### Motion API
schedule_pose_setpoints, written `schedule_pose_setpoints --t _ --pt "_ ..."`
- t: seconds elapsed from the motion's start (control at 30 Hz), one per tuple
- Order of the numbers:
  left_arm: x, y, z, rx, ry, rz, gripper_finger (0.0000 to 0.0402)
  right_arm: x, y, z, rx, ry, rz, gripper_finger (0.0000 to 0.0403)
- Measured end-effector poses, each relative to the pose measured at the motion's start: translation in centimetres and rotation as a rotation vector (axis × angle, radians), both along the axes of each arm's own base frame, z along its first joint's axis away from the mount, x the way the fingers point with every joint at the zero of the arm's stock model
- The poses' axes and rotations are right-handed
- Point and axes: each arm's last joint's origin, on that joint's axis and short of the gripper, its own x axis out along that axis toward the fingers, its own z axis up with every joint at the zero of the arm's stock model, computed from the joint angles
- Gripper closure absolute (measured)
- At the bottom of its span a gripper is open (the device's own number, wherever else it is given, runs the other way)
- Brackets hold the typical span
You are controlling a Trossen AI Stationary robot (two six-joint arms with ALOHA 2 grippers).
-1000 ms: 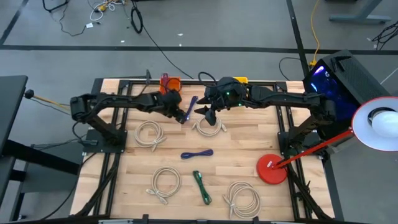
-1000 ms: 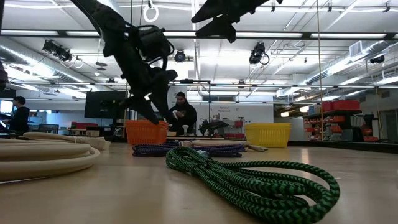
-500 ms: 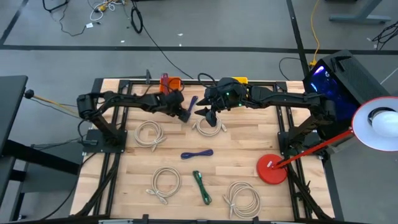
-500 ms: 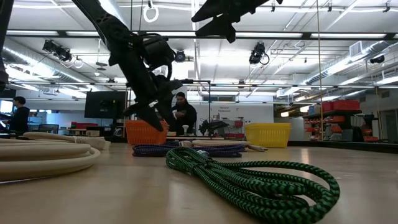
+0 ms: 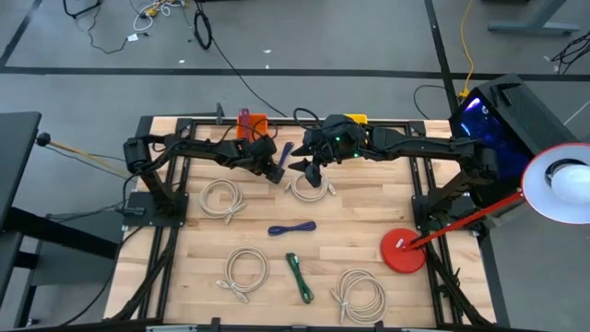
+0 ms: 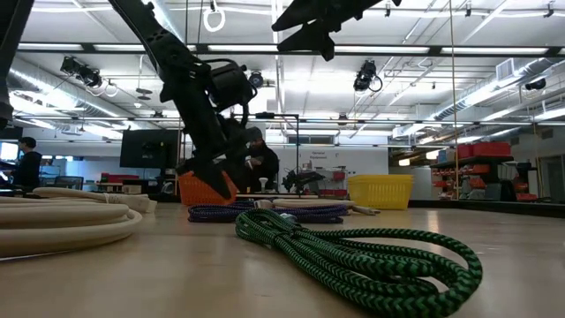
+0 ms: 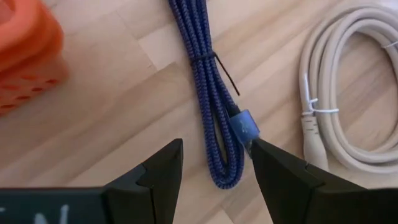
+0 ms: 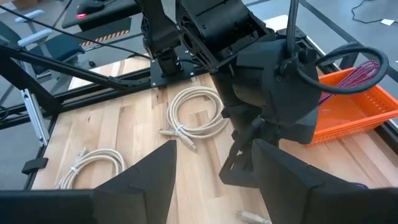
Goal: Pick & Place USB Port
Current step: Put the blue patterned charger cable into the orange bin
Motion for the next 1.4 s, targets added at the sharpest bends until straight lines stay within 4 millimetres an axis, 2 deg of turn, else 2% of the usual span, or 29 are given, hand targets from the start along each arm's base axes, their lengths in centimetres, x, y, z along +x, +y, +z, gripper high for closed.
schedule_pose_setpoints --t 0.27,0.57,0.67,0.77,0.8,0.9,1.0,1.2,1.4 --pt "1.3 0.0 -0.3 -0.010 -0.016 -0.029 0.0204 0.0 0.0 0.0 0.001 0.000 -0.002 0.0193" --pt "2.7 -0.5 -2.3 -0.038 0.077 -0.053 0.0210 0.0 0.3 0.0 0.013 0.001 0.000 0.0193" --pt "2.8 -0.5 -2.4 -0.032 0.126 -0.076 0.0253 0.0 0.3 0.0 0.014 0.006 0.001 0.0193" --pt "3.1 -0.3 -1.9 -0.020 0.153 -0.121 0.0354 0.0 0.3 -0.1 0.017 0.008 -0.001 0.0193" --pt "3.3 -0.3 -1.6 -0.015 0.152 -0.136 0.0369 0.0 0.3 -0.1 0.017 0.008 -0.001 0.0193" --pt "3.9 -0.2 -1.0 -0.019 0.136 -0.151 0.0370 0.0 0.3 -0.1 0.017 0.008 -0.001 0.0193" --pt "5.0 -0.1 0.4 -0.013 0.092 -0.172 0.0370 0.0 0.3 -0.1 0.016 0.008 -0.002 0.0193" --pt "7.6 0.0 5.1 0.129 0.067 -0.231 0.0370 0.0 0.3 -0.1 0.007 0.011 -0.007 0.0193" --pt "7.0 2.1 9.4 0.249 0.152 -0.188 0.0370 -1.0 0.2 0.8 -0.068 0.015 -0.058 0.0193"
